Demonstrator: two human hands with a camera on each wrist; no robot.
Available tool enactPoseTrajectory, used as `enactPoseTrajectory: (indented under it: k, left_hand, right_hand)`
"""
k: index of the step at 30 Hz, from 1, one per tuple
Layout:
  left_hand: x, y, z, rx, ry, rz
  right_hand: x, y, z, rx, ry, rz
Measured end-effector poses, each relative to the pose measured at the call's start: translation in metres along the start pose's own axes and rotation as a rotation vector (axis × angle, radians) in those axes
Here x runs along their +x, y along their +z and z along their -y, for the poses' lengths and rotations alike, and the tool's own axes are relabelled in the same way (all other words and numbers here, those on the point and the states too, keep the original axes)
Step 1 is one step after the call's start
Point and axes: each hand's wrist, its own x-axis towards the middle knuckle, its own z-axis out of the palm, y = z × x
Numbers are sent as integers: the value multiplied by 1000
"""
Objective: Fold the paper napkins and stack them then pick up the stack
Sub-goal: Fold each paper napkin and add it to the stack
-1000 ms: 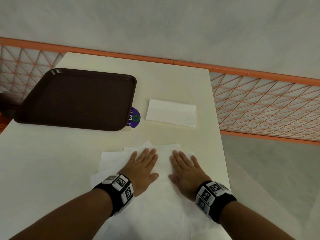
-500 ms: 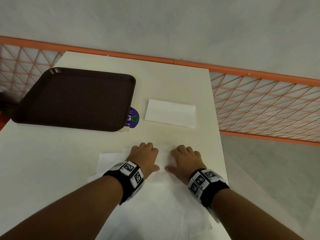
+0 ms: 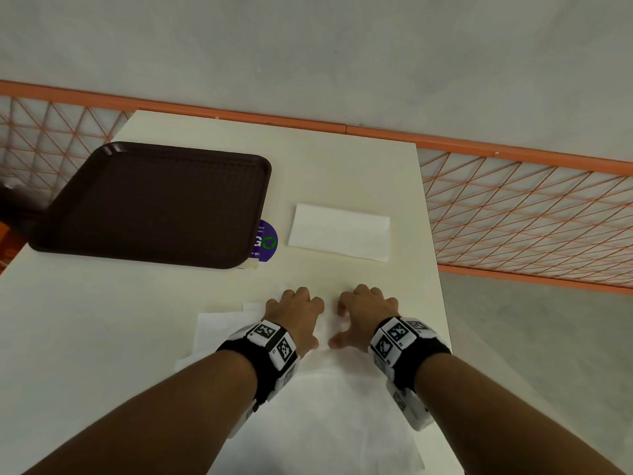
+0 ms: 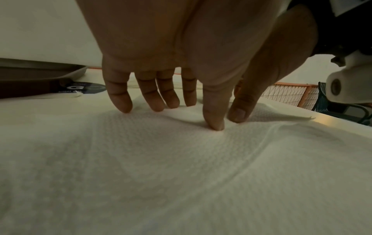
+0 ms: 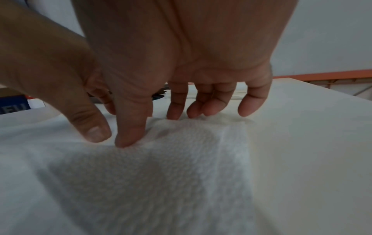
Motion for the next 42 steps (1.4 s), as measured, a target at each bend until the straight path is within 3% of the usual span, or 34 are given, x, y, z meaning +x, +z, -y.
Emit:
enactPoseTrajectory:
  k: [9, 15, 24, 28, 34, 38, 42]
  left_hand:
    - [0, 5, 2, 4, -24, -23]
    - [-2, 5, -2, 13, -15, -69]
    - [-11, -8, 15, 8, -15, -24]
    - [-23, -20, 30, -231, -17, -9]
    - [-28, -15, 59, -924, -116, -51]
    - [-27, -1, 59, -1381, -257, 0]
    - [-12, 5, 52, -1563, -391, -92]
  right_hand:
    - [5, -6, 10, -61, -35, 67]
    - [-4, -1, 12, -90, -158, -14]
    - [-21, 7, -25, 472, -100, -11]
    - [-27, 4, -38, 693, -69, -39]
    - [-32, 14, -47, 1232, 84, -94]
    - [-23, 25, -52, 1342, 213, -216]
    - [-9, 26, -56, 1345, 285, -272]
